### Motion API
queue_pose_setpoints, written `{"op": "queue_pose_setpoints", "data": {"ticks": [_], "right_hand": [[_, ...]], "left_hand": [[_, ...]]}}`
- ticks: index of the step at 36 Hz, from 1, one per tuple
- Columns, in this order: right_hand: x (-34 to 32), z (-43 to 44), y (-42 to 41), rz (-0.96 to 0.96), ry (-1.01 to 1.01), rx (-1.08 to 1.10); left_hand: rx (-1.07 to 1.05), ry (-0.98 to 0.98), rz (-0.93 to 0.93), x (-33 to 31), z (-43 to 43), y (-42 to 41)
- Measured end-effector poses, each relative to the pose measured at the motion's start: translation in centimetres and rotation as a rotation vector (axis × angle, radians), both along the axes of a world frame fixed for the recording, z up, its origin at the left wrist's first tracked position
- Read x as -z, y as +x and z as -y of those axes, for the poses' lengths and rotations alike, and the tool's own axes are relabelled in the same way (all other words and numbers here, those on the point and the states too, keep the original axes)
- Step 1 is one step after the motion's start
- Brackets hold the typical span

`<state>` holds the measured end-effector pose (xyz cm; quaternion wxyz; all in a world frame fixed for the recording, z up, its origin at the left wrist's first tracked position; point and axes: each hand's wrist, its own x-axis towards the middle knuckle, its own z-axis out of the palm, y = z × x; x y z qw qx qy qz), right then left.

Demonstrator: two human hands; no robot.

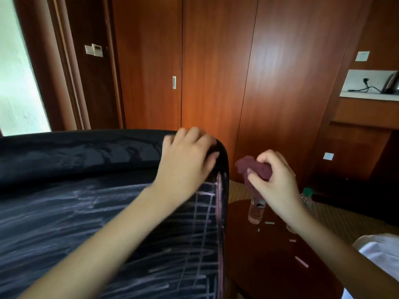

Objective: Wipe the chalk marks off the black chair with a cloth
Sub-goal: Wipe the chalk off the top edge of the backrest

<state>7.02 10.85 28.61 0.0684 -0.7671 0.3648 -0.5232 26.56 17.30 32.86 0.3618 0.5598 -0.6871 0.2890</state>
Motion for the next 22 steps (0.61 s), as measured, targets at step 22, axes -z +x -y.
{"op": "queue_pose_setpoints", "data": {"ticks": [22], "right_hand": [[4.2,2.3,4.4,-0.063,-0.423,-0.042]], "left_hand": [[-0.347,0.381,0.177,-2.1,3.9,-0.2]]}}
